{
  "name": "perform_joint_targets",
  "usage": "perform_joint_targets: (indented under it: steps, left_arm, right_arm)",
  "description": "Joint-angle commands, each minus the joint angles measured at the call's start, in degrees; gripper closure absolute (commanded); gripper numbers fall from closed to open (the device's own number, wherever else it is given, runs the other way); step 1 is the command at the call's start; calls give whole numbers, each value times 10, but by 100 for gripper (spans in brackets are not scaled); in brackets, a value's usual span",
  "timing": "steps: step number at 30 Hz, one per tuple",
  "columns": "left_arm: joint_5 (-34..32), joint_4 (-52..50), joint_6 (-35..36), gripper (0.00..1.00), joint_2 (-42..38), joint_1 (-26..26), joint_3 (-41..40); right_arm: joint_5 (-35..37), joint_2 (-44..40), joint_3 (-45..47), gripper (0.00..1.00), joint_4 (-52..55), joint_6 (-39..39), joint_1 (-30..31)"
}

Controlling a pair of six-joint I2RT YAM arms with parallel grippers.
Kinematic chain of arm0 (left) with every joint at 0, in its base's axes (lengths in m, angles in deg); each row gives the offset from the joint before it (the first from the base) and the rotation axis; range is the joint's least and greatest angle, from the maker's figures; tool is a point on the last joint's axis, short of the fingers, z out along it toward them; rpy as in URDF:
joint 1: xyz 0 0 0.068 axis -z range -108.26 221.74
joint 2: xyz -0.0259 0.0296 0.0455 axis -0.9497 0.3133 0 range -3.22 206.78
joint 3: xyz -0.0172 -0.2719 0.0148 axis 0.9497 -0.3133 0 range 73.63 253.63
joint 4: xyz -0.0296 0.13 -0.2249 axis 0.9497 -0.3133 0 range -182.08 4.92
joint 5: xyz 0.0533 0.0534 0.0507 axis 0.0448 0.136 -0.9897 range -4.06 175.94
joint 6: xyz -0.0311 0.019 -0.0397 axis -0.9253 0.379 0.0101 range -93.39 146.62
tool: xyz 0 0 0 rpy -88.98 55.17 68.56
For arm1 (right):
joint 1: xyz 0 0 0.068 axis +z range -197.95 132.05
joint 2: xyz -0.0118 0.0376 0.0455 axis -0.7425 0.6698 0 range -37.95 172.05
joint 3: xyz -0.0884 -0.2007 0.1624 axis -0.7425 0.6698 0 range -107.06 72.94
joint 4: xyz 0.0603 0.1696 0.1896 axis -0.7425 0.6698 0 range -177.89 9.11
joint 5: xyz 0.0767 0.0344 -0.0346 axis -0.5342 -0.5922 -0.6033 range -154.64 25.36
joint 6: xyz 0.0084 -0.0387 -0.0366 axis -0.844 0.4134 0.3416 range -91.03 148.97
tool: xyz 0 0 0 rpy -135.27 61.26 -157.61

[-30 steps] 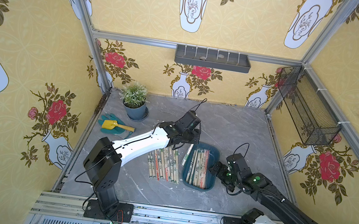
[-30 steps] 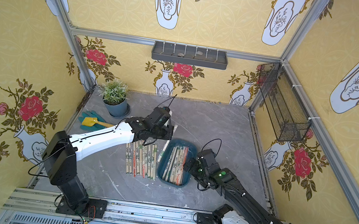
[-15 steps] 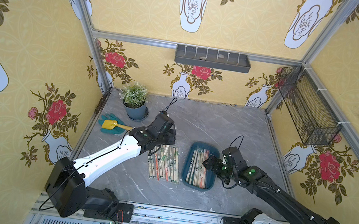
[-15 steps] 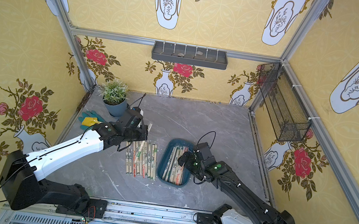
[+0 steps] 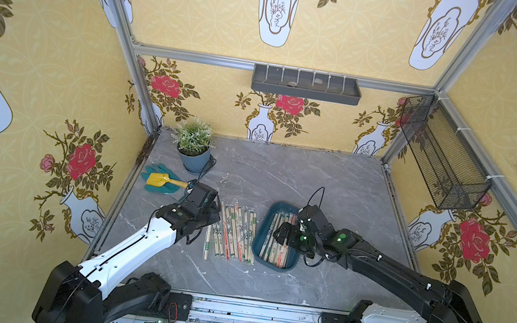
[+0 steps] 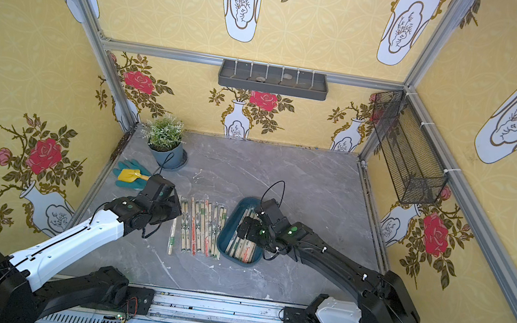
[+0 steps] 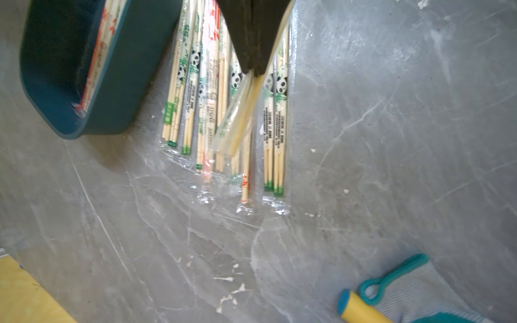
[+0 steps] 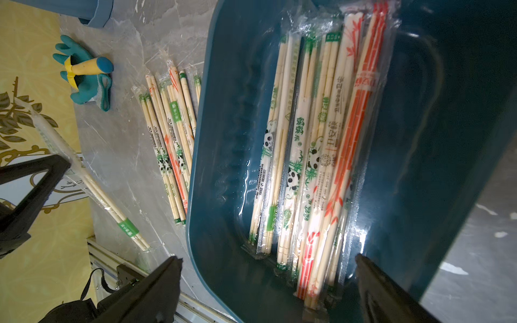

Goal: Take the paired disposable chopsticks out of the storage box
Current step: Place the paired disposable chopsticks at the center of the board.

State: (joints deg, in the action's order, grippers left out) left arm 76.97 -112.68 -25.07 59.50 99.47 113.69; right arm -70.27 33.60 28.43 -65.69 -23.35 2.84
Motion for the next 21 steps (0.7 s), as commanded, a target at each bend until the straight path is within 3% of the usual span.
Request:
perform_joint_targets:
  steps: [1, 8, 21]
  left_arm:
    - [5, 39, -28, 100, 0, -16, -25]
    - [43, 117, -72, 100, 8, -64, -71]
    - [88, 210, -81, 100, 83, -100, -83]
  right_arm:
    - [10, -5, -1, 3, -6, 5, 1]
    - [14, -9, -2, 3, 3, 4, 0]
    - [24, -19, 3, 2, 16, -5, 0]
